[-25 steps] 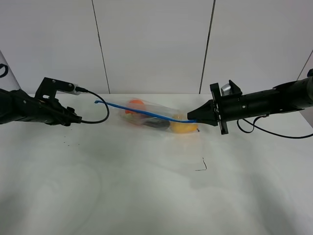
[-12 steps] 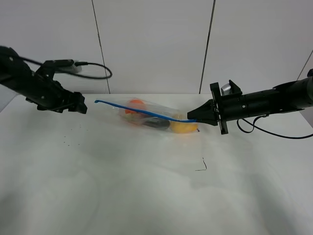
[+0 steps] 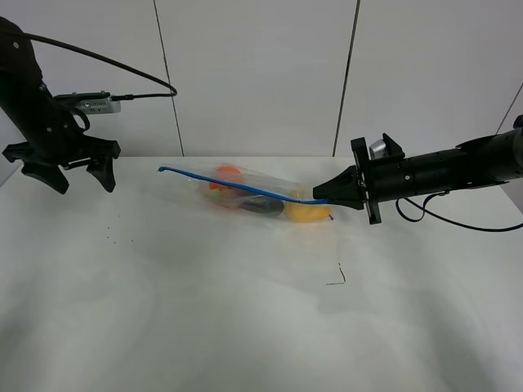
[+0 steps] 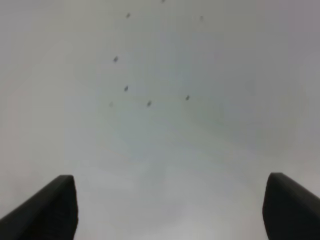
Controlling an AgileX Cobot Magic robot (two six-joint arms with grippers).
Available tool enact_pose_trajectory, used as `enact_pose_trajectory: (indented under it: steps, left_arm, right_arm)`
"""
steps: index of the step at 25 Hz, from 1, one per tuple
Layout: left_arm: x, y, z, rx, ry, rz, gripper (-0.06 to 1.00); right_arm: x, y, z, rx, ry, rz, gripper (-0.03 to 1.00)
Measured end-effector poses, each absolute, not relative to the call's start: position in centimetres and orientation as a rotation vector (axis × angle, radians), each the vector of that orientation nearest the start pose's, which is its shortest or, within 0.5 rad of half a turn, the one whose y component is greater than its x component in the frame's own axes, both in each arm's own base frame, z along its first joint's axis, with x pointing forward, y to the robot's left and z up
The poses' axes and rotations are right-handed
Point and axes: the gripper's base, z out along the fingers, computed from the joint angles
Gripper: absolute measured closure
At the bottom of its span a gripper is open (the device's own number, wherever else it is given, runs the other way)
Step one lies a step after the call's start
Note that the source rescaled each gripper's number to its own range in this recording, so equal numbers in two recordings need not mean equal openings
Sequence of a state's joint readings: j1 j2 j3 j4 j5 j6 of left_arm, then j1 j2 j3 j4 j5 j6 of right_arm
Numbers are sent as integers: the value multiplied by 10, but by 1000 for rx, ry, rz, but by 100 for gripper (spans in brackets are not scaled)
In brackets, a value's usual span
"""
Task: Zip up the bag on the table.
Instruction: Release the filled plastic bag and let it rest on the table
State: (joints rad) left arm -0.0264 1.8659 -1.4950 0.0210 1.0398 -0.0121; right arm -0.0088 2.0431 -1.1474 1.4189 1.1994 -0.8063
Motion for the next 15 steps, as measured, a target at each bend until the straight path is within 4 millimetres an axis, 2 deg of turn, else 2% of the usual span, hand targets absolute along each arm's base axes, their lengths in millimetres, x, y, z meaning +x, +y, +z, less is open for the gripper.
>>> enact_pose_trajectory:
  steps: [6, 10, 15]
  left_arm:
    - [375, -4, 242, 26, 3039, 46, -2]
    - [374, -4, 245, 21, 3034, 46, -2]
    - [348, -3, 270, 18, 2984, 52, -2]
  right_arm:
    - [366, 81, 158, 140, 2487, 1698, 97]
    - [366, 81, 158, 140, 2487, 1698, 97]
    - [366, 81, 158, 140, 2487, 1698, 97]
